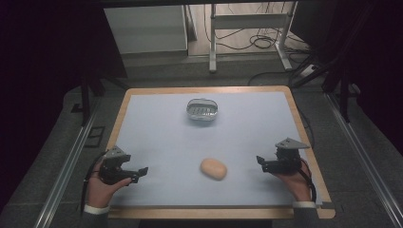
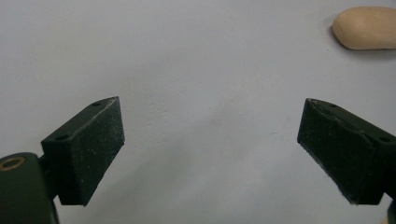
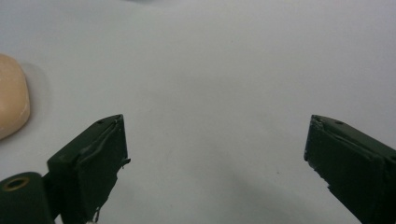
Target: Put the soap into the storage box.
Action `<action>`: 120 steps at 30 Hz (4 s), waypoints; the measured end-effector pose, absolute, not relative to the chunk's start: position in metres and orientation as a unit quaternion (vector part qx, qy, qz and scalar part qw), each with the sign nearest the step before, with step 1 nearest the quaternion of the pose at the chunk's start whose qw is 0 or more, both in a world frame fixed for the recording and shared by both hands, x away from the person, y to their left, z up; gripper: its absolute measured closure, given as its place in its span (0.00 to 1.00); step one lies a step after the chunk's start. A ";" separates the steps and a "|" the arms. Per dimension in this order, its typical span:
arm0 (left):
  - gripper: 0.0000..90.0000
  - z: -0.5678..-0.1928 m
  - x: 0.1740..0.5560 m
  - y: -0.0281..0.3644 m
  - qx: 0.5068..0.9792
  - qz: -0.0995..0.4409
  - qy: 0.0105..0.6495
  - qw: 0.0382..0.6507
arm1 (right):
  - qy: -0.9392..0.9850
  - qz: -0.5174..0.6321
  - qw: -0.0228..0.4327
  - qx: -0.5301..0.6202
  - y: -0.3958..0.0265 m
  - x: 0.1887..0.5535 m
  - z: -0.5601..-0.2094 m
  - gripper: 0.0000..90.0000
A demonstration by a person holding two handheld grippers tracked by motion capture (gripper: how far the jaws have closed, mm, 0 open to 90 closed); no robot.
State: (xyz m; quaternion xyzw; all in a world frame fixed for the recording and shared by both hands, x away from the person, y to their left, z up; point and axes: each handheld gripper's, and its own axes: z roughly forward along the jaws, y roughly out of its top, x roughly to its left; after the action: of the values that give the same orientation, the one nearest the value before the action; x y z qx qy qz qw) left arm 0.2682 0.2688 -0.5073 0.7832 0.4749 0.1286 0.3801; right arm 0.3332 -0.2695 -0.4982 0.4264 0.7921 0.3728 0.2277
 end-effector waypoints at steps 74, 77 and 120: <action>0.08 -0.510 0.280 0.262 0.790 0.111 0.462 0.387 | 0.902 0.287 0.152 0.286 -0.150 0.329 -0.456 0.20; 0.08 -0.509 0.280 0.261 0.790 0.113 0.461 0.387 | 0.908 0.282 0.139 0.275 -0.141 0.327 -0.459 0.22; 0.08 -0.511 0.281 0.261 0.794 0.117 0.463 0.376 | 0.954 0.181 0.080 0.226 -0.081 0.341 -0.508 0.36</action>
State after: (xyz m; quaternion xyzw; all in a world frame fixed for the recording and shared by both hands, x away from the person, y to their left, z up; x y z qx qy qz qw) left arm 0.2815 0.2612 -0.5110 0.7942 0.4625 0.1170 0.3764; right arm 0.3415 -0.0807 -0.5078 0.2263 0.9537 0.1814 0.0798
